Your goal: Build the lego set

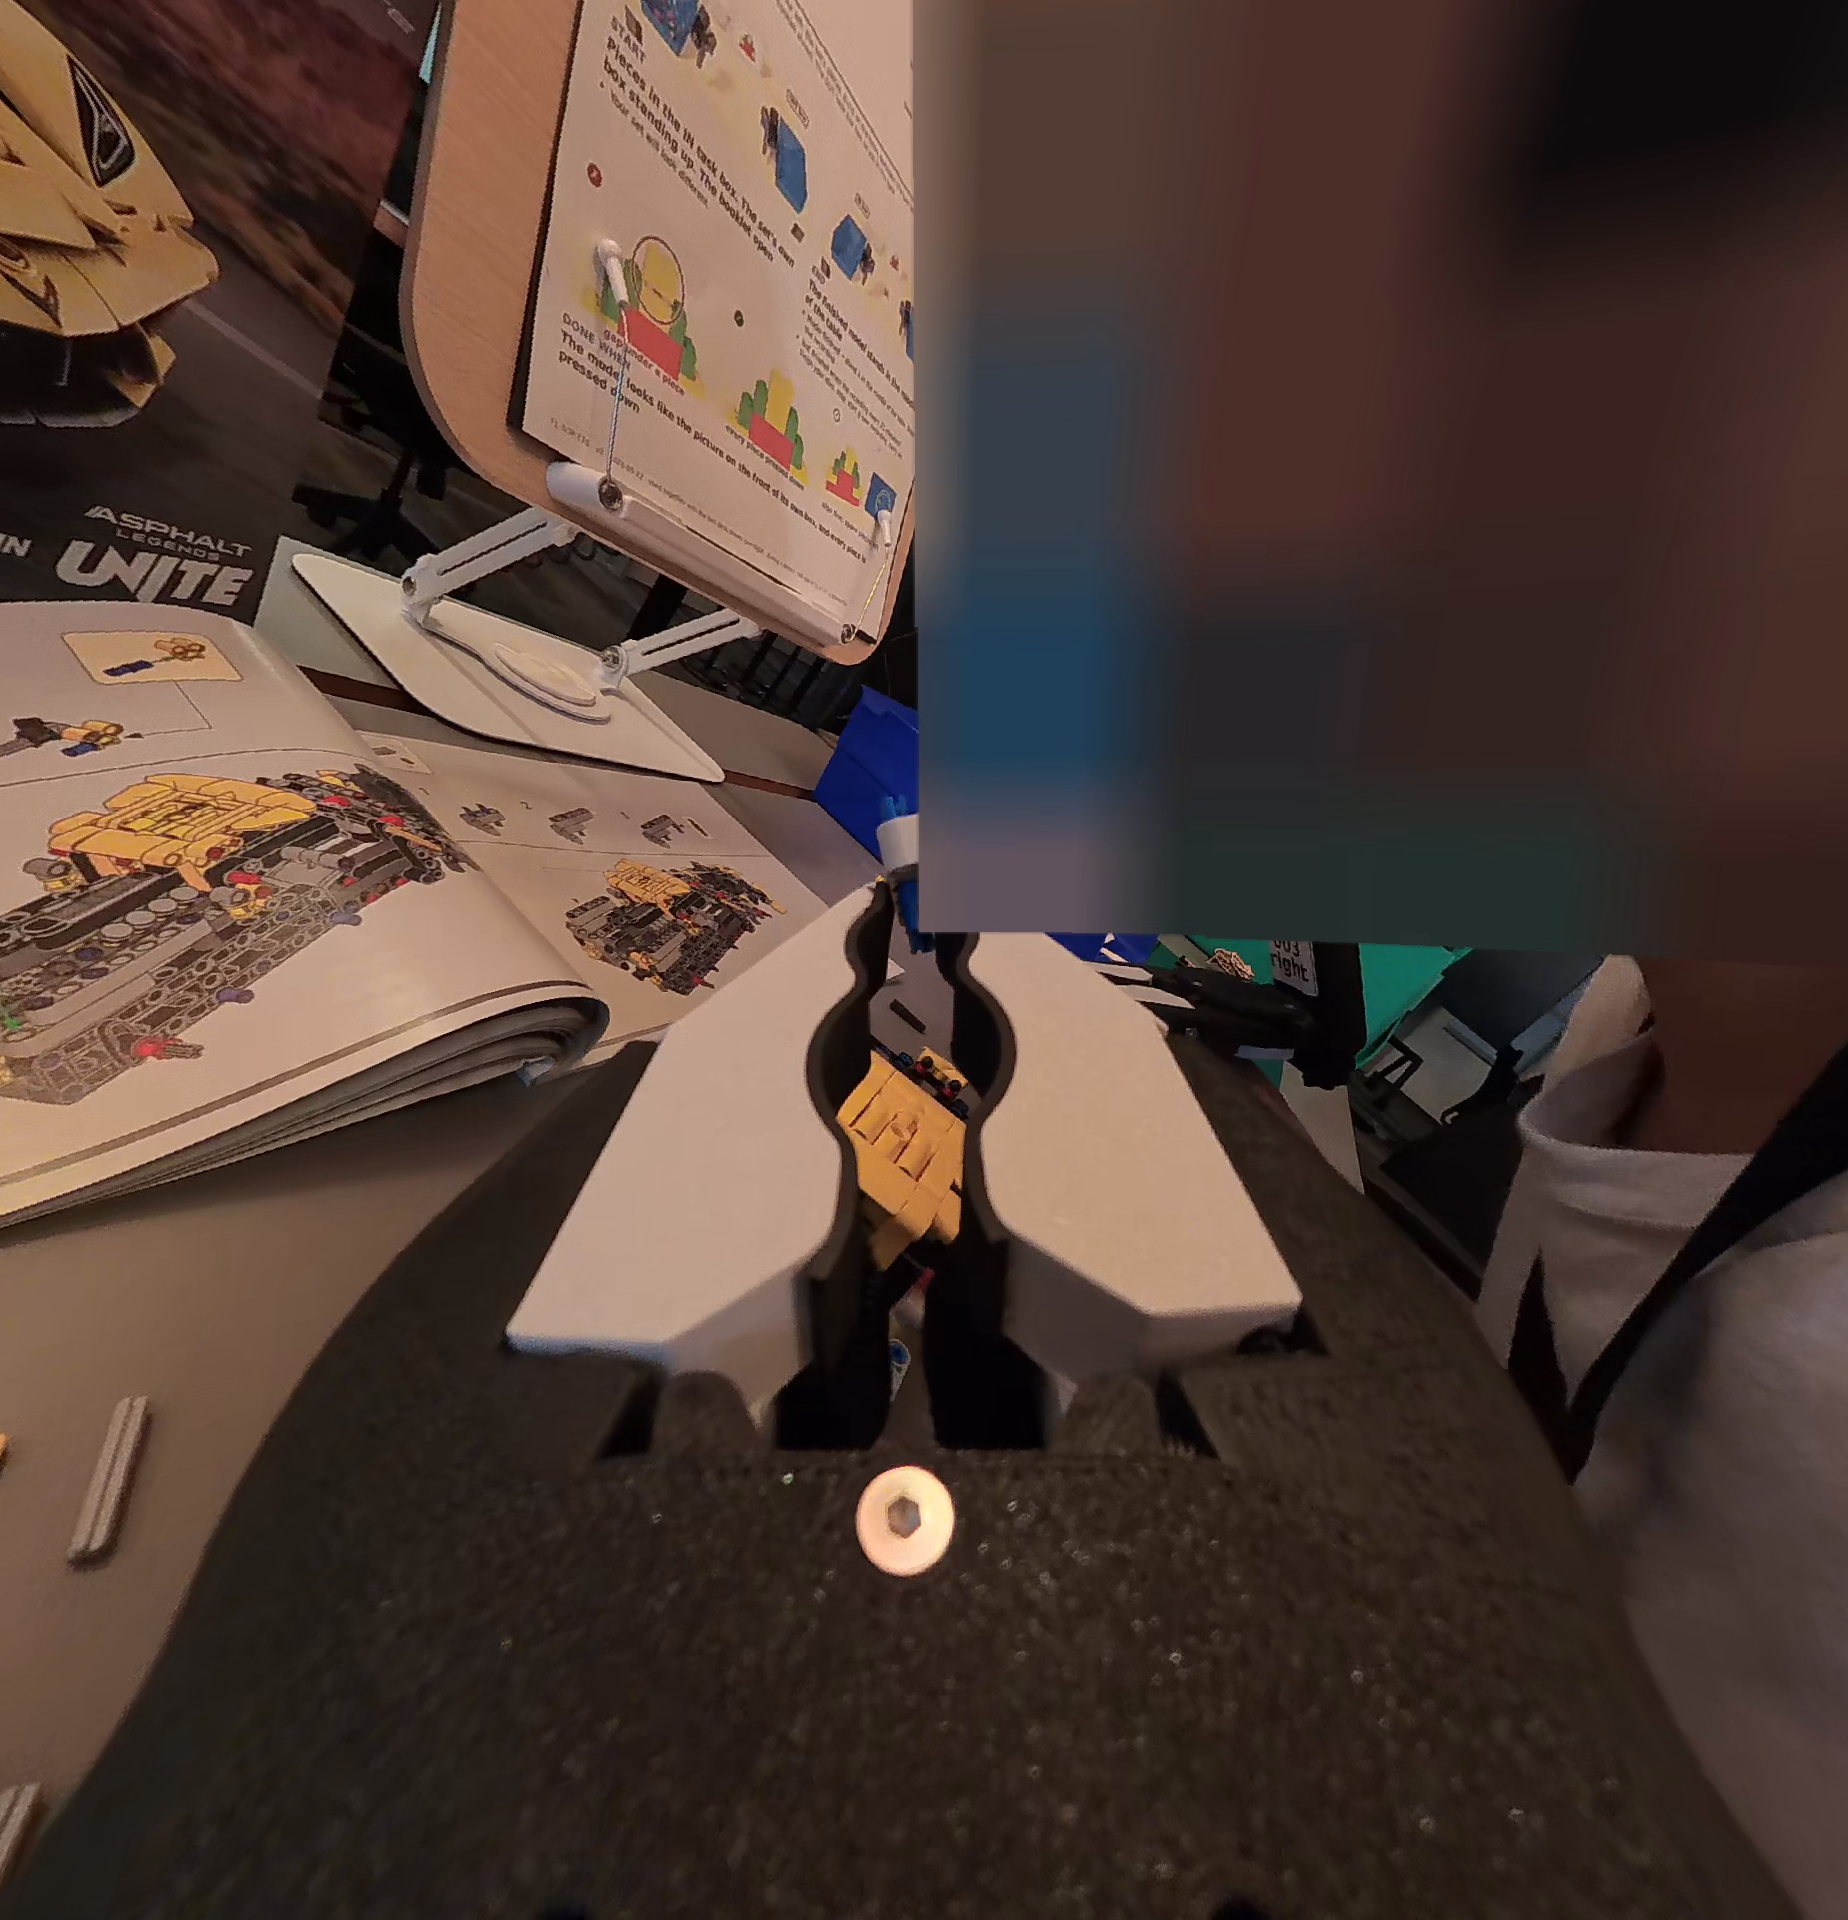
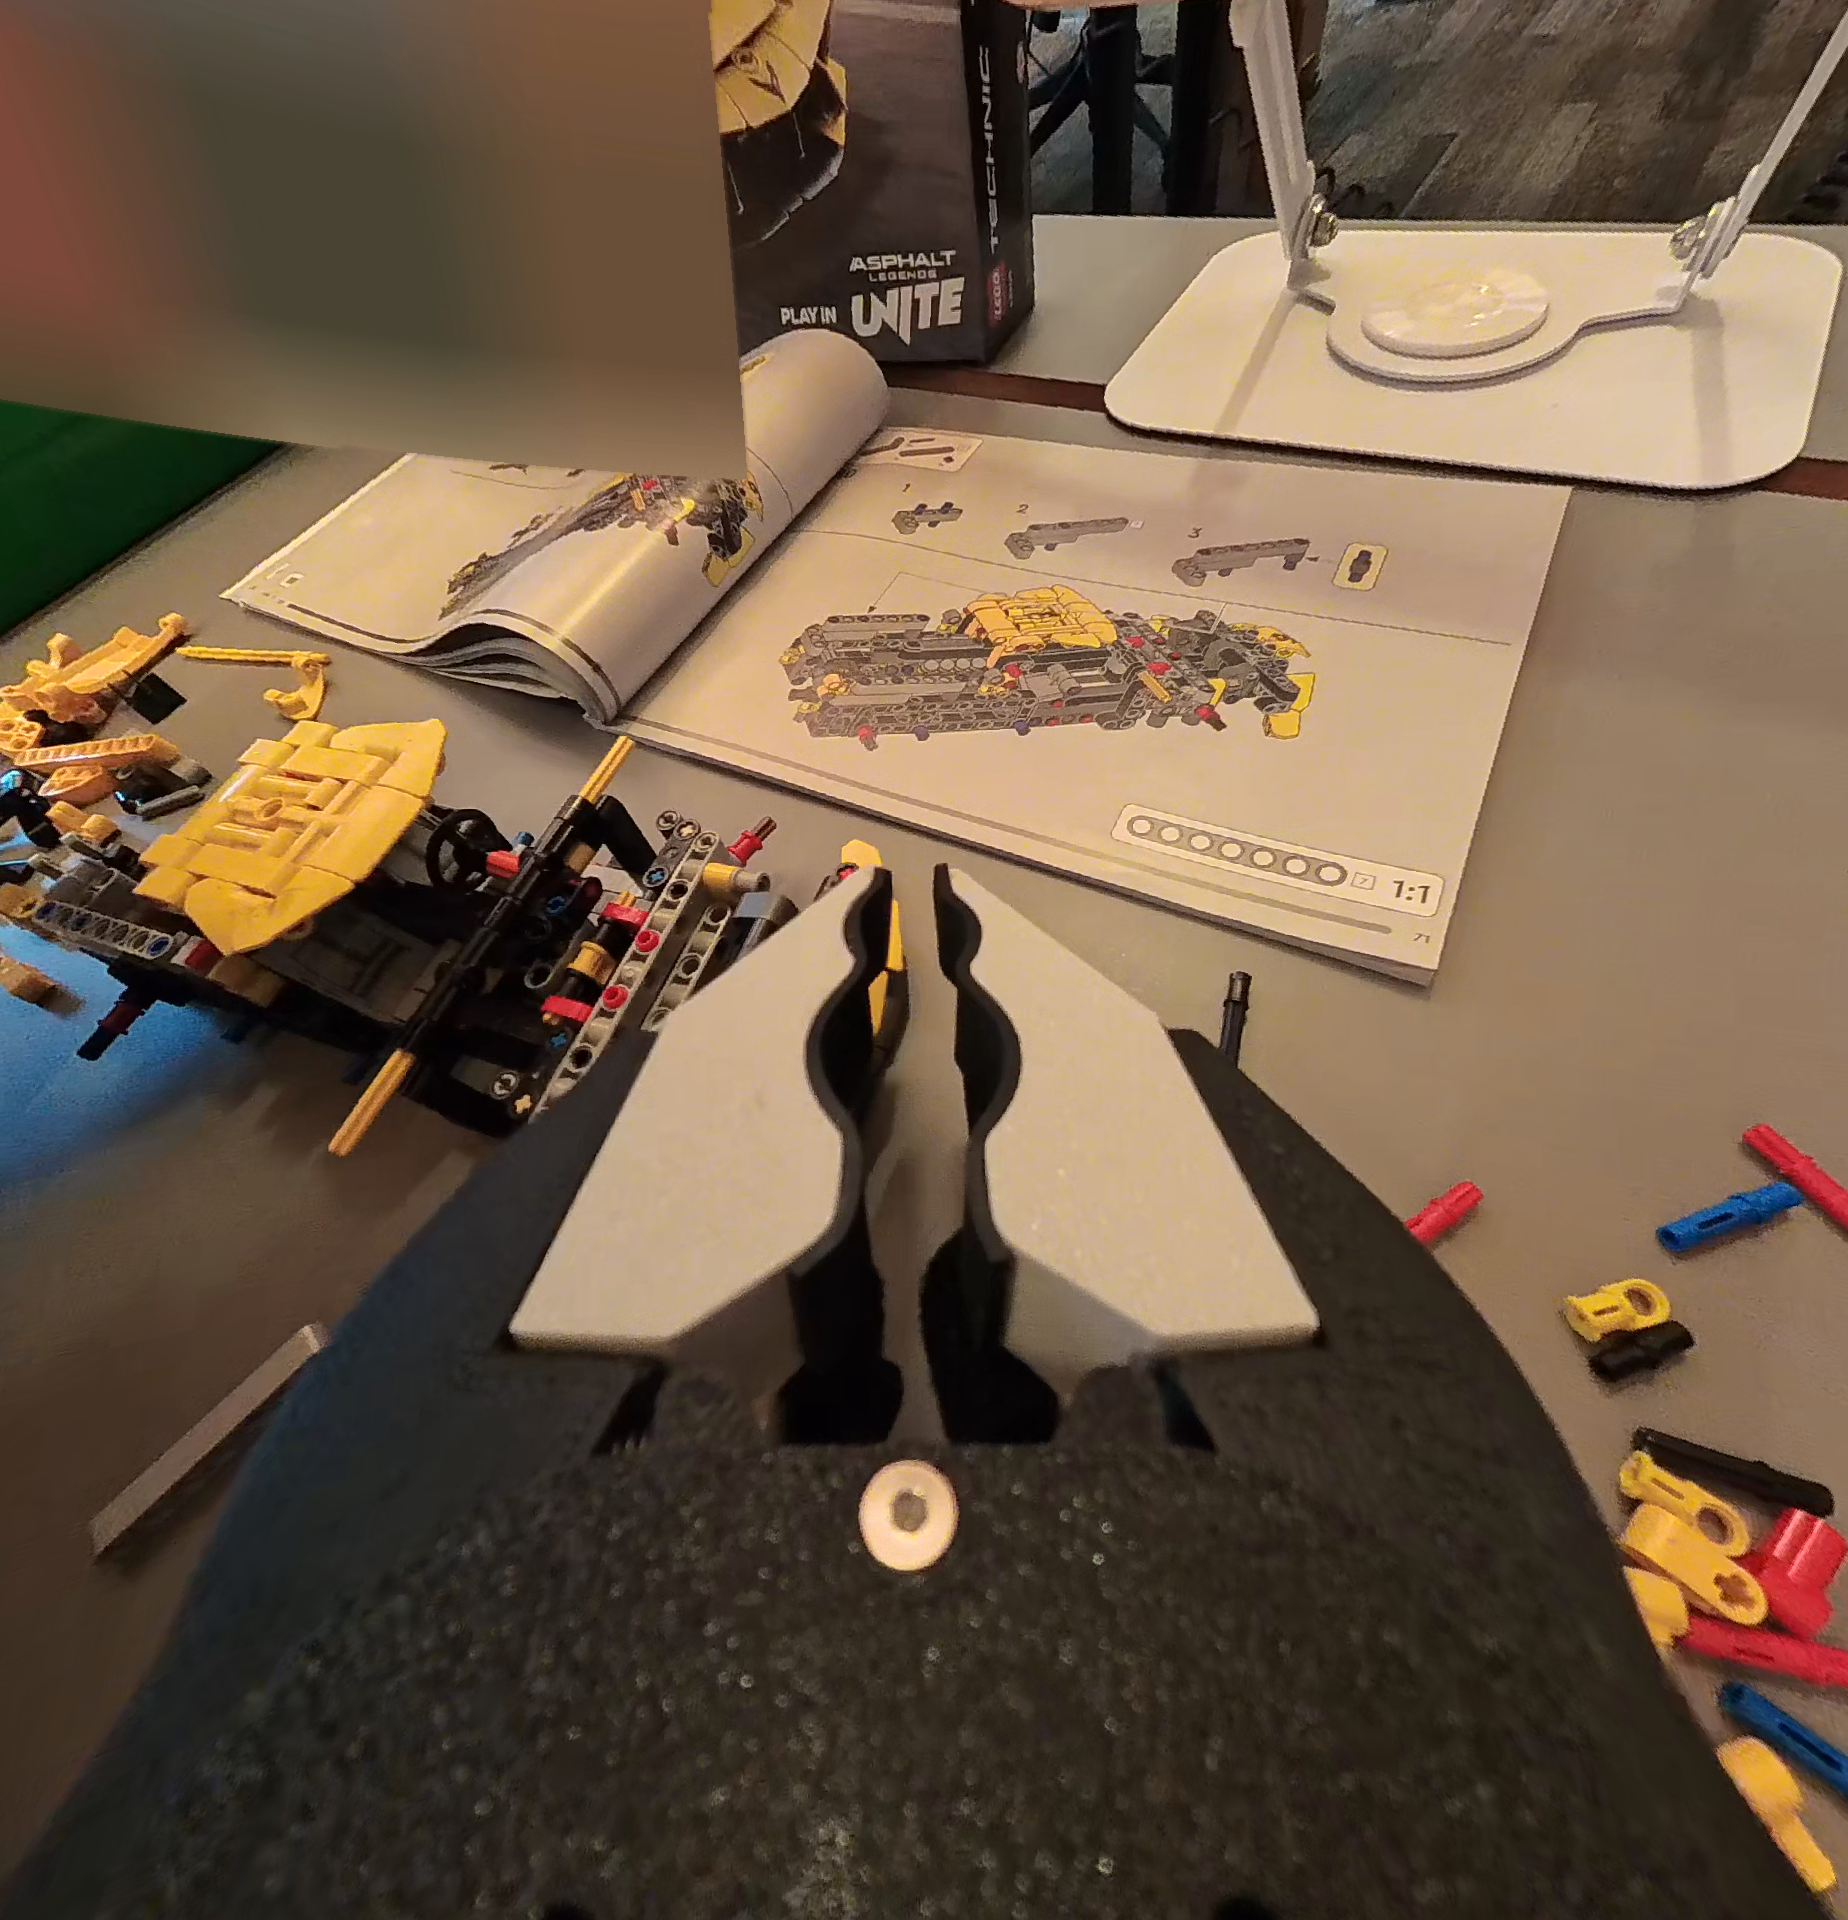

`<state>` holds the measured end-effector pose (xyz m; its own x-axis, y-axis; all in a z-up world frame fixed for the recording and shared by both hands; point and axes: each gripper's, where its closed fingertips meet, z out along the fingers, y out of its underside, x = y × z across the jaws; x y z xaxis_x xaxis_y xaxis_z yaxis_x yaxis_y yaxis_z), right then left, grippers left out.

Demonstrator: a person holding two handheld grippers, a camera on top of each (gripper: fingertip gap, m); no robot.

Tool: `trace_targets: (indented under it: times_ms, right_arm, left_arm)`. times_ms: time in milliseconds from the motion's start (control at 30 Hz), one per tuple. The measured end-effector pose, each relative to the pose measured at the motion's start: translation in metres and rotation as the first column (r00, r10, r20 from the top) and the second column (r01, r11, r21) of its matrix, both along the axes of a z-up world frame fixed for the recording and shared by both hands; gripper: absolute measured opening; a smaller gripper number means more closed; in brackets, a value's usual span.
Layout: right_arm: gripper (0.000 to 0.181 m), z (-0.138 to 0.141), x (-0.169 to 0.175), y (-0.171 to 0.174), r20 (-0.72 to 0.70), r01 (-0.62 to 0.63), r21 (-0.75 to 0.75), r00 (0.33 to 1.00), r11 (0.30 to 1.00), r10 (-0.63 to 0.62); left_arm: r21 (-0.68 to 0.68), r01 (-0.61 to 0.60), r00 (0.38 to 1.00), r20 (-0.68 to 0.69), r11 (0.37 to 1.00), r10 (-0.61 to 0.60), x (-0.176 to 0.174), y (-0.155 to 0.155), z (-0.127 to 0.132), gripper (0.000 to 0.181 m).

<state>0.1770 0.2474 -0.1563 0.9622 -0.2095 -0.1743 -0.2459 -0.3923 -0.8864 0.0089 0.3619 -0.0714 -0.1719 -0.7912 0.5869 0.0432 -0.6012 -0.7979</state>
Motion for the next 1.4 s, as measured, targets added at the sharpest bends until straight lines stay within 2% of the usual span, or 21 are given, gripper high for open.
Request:
trace_targets:
  times_ms: [267, 533, 933, 1167, 1300, 1367, 1400]
  right_arm:
    - [0.006, -0.002, 0.001, -0.003, 0.014, 0.008, -0.008, 1.0, 1.0, -0.008]
    - [0.006, 0.008, -0.005, -0.004, 0.035, -0.001, 0.025, 0.999, 1.0, 0.0]
    - [0.006, 0.022, -0.012, -0.003, 0.068, -0.025, 0.071, 0.998, 0.997, 0.02]
    - [0.006, 0.03, -0.02, -0.001, -0.006, -0.058, 0.129, 0.998, 0.99, 0.06]
    - [0.005, 0.03, -0.012, -0.005, 0.019, -0.042, 0.097, 0.999, 0.994, 0.04]
    - [0.008, 0.034, -0.014, -0.012, -0.023, -0.088, 0.058, 0.996, 0.994, 0.09]
    - [0.011, 0.036, -0.021, -0.018, -0.062, -0.151, 0.026, 0.986, 0.988, 0.153]
  left_arm:
    - [0.046, -0.016, 1.0, -0.015, 0.999, 0.016, -0.002, -0.001, -0.003, 0.008]
    - [0.094, -0.006, 1.0, -0.009, 0.996, 0.007, -0.003, -0.011, 0.002, 0.008]
    - [0.292, 0.009, 0.999, -0.05, 0.956, 0.006, 0.005, -0.04, -0.001, 0.008]
    - [0.313, 0.031, 0.999, -0.05, 0.949, -0.016, 0.007, -0.048, 0.0, 0.008]
    - [0.37, 0.04, 0.998, -0.067, 0.928, -0.017, 0.009, -0.054, -0.003, 0.008]
    - [0.395, 0.041, 0.997, -0.073, 0.918, -0.013, 0.01, -0.056, -0.005, 0.008]
    - [0.4, 0.045, 0.997, -0.075, 0.915, -0.016, 0.01, -0.058, -0.005, 0.008]
